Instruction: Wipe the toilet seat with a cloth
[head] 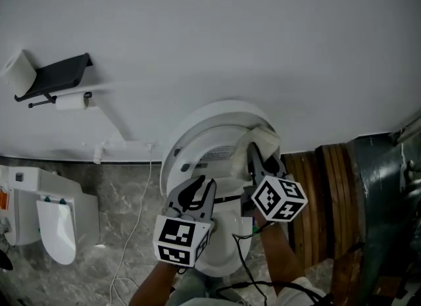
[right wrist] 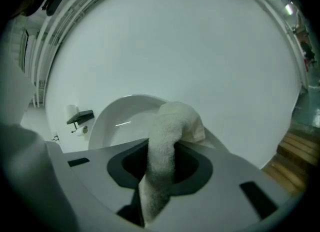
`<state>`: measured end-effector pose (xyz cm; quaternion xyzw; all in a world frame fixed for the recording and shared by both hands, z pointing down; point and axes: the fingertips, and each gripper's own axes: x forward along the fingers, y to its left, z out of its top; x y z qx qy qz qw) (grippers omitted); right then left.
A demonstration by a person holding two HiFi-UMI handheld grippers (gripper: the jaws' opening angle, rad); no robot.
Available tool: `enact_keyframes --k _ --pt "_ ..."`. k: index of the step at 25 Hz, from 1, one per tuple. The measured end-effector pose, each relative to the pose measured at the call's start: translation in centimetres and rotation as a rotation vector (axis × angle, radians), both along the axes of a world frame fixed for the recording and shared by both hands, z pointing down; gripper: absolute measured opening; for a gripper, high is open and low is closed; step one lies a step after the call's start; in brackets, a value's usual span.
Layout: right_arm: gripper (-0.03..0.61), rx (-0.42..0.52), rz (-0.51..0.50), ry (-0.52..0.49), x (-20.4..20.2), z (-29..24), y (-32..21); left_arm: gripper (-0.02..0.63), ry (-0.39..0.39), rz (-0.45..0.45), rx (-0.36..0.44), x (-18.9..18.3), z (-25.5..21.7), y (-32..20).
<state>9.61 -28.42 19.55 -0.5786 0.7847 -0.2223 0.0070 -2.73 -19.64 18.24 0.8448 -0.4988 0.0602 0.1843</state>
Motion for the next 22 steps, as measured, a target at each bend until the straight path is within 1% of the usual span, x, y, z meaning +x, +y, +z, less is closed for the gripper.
enact_keyframes --k 1,2,3,4,5,6,7,9,12,15,18,20,22 --pt "0.097 0.004 -0.01 -0.033 0.2 -0.4 0.4 0.122 -0.074 0.013 0.017 0.1 0.0 -0.8" --pt "0.097 0.007 -0.016 -0.059 0.5 -0.8 0.8 0.178 -0.153 0.02 0.028 0.2 0.1 -1.7" --pt "0.097 0.008 -0.019 -0.077 0.9 -1.2 1.4 0.214 -0.228 0.016 0.034 0.0 0.3 -2.7" --pt "0.097 0.006 -0.022 -0.09 1.3 -1.4 2.1 0.236 -0.297 0.001 0.04 -0.4 0.5 -3.7" --pt "0.097 0.002 -0.027 -0.103 1.7 -1.7 2.9 0.241 -0.355 -0.02 0.048 -0.8 0.6 -4.8" --pt "0.097 0.001 -0.033 -0.116 2.1 -2.0 3.6 0.242 -0.396 -0.042 0.056 -1.3 0.6 -5.8" --pt "0.097 0.004 -0.04 -0.131 2.5 -2.4 4.2 0.242 -0.419 -0.062 0.058 -1.7 0.6 -6.7" --pt "0.096 0.022 -0.051 -0.168 3.2 -3.2 5.2 0.242 -0.428 -0.087 0.041 -2.2 0.8 -8.2" --pt "0.097 0.036 -0.049 -0.218 4.4 -4.0 6.5 0.241 -0.415 -0.08 -0.016 -1.8 1.9 -9.9" --pt "0.096 0.038 -0.023 -0.251 6.0 -4.1 7.8 0.238 -0.398 -0.085 -0.059 -1.5 2.4 -10.6" --pt "0.097 0.025 0.003 -0.281 7.3 -3.6 9.1 0.224 -0.336 -0.099 -0.096 -1.8 1.9 -9.5" --pt "0.097 0.015 0.013 -0.307 7.7 -3.3 10.1 0.215 -0.285 -0.092 -0.13 -1.6 1.2 -7.6" --pt "0.097 0.012 0.015 -0.328 7.9 -3.5 11.3 0.209 -0.269 -0.071 -0.168 -1.2 0.7 -4.8"
